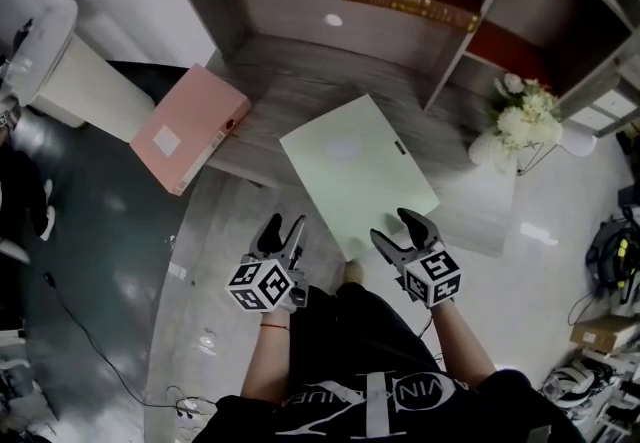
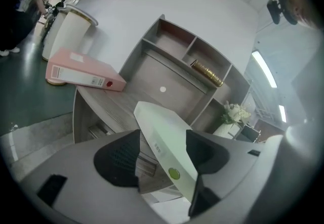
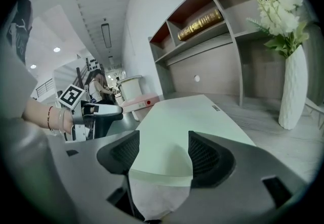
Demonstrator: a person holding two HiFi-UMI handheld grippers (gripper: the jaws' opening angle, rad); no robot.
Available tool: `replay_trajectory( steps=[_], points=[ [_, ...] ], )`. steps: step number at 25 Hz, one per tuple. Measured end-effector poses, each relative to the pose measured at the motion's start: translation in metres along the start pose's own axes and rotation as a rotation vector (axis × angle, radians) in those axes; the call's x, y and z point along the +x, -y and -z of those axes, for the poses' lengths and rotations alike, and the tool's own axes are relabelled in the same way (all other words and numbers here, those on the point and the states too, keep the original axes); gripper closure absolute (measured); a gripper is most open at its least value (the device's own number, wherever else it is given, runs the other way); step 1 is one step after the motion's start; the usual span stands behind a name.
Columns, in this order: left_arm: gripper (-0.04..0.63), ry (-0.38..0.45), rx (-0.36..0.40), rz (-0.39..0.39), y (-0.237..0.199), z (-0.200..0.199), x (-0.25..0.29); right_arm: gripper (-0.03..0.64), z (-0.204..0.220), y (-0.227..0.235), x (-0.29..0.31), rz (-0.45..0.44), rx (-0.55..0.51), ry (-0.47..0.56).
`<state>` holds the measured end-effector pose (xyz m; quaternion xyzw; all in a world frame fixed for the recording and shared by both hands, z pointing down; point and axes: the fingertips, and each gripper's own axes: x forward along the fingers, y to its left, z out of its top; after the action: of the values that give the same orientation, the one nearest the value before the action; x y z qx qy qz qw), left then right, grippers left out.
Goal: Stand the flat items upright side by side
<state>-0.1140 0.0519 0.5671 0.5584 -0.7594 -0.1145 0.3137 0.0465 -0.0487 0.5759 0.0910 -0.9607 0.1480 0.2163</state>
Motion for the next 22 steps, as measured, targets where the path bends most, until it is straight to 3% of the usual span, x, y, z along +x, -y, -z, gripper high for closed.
replay_trajectory(
  steps=[3, 8, 15, 22],
  points=[
    [0.307, -0.052, -0.062, 0.036, 0.005, 0.02, 0.014, 0.31, 0.003, -0.005, 0.004, -0.024, -0.033, -0.028],
    [0.268, -0.141, -0.331, 0.153, 0.015, 0.064, 0.043, 0.304, 0.015, -0.012, 0.01, -0.051, -0.042, -0.063],
    [0.259, -0.222, -0.497, 0.307, 0.031, 0.086, 0.075, 0.304, 0.016, -0.009, 0.014, -0.039, -0.03, -0.062],
    [0.299, -0.238, -0.661, 0.294, 0.032, 0.095, 0.069, 0.301, 0.019, -0.009, 0.014, -0.045, 0.003, -0.078]
  ],
)
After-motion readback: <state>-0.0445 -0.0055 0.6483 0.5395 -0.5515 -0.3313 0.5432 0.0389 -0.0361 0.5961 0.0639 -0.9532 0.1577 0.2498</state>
